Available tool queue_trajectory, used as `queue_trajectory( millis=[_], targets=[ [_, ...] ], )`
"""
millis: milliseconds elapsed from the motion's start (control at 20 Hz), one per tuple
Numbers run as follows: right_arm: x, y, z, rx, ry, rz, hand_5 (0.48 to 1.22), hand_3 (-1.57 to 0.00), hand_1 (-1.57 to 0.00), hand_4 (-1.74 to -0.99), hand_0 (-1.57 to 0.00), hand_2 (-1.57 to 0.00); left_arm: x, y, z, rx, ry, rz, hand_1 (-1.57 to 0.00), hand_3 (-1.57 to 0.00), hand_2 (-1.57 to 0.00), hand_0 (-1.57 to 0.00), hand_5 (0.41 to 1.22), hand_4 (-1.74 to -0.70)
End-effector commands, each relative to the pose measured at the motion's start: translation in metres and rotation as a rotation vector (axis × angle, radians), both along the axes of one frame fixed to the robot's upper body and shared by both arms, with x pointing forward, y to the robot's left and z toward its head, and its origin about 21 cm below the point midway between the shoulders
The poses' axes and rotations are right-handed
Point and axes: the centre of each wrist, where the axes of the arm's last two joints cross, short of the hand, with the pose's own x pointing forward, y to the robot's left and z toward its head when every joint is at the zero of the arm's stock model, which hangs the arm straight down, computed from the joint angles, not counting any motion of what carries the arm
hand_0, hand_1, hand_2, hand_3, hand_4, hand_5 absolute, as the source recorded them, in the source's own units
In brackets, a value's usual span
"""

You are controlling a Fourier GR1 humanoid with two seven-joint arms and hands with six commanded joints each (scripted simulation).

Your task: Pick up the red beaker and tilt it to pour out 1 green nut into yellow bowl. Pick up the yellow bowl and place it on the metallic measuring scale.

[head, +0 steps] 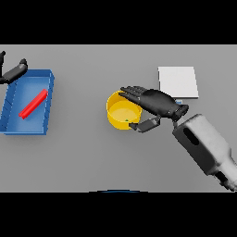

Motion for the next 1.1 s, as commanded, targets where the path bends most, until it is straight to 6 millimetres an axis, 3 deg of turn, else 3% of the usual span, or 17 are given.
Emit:
queue_trajectory(
  millis=[0, 750, 1050],
  targets=[
    [0.000, 0.006, -0.002, -0.023, 0.005, 0.025, 0.638, 0.00, 0.00, -1.212, 0.00, 0.00, 0.000, 0.002, -0.003, -0.005, 0.000, 0.003, 0.00, 0.00, 0.00, 0.00, 0.720, -0.76],
    [0.016, 0.025, -0.029, -0.232, 0.074, 0.138, 0.692, 0.00, 0.00, -1.277, 0.00, 0.00, 0.001, 0.003, -0.002, -0.036, -0.012, 0.005, 0.00, 0.00, 0.00, 0.00, 0.723, -0.80],
    [0.018, 0.030, -0.036, -0.224, 0.099, 0.169, 0.712, -0.03, 0.00, -1.286, 0.00, -0.01, 0.000, -0.001, 0.002, -0.035, -0.022, -0.004, 0.00, 0.00, 0.00, 0.00, 0.728, -0.79]
  ],
)
